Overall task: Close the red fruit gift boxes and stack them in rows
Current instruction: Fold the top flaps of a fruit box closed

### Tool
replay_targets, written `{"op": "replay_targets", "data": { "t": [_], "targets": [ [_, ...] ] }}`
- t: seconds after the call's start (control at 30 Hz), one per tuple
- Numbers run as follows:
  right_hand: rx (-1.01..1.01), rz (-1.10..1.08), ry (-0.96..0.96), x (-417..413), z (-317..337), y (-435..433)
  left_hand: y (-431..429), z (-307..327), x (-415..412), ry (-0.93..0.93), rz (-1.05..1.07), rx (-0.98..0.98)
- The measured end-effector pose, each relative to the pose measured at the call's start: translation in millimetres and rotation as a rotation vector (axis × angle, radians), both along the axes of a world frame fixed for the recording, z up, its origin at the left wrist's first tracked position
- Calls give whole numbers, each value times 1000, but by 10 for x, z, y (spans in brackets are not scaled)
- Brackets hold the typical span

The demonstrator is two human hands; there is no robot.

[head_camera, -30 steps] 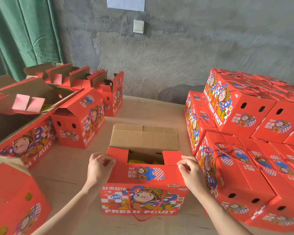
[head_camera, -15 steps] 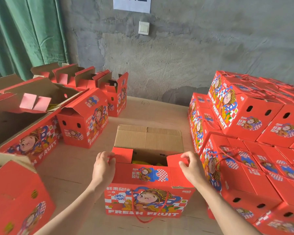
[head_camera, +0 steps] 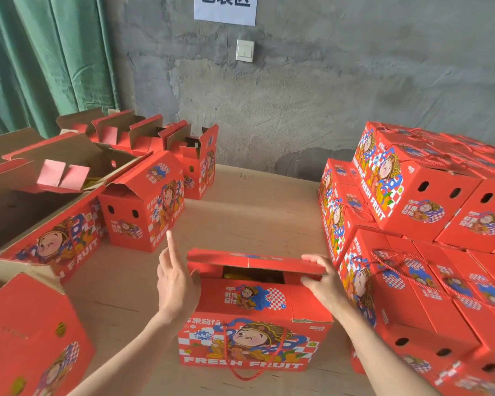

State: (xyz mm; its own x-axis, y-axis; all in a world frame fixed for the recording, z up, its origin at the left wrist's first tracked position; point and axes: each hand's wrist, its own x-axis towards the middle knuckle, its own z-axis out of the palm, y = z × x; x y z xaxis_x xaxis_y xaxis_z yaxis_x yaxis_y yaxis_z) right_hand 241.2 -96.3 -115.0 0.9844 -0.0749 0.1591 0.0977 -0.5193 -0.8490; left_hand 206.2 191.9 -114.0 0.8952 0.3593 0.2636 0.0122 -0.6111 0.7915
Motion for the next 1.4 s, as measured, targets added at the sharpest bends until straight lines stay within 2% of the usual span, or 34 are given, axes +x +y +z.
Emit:
{"op": "replay_targets", "data": {
  "t": [0.1, 0.2, 0.3, 0.37, 0.47, 0.63, 0.83, 1.03, 1.2, 1.4],
  "targets": [
    [-45, 123, 52, -78, 18, -98, 12, -10, -26, -64, -76, 162],
    [-93, 288, 164, -100, 54, -204, 28, -49, -10, 7, -186, 335],
    [-144, 332, 234, -49, 104, -273, 16, -60, 0, 85, -209, 346],
    [-267, 321, 193, -3, 91, -288, 10, -60, 13, 89, -194, 355],
    [-443, 350, 116, 14, 47, -288, 40, -62, 93, 152, -216, 479],
    [-620, 363, 74, 36, 88, -313, 148, 170, 405, 332, -431, 640],
    [-665, 354, 64, 55, 80, -306, 140, 196, 531, 373, -529, 882],
    [-720, 347, 83, 60, 88, -288, 168, 181, 529, 389, -576, 895],
    [-742, 356, 106, 46, 93, -231, -48, 278, 545, 462, -506, 994],
    [-721, 377, 106, 46, 96, -237, -325, 213, 581, 371, -497, 991]
  ]
}}
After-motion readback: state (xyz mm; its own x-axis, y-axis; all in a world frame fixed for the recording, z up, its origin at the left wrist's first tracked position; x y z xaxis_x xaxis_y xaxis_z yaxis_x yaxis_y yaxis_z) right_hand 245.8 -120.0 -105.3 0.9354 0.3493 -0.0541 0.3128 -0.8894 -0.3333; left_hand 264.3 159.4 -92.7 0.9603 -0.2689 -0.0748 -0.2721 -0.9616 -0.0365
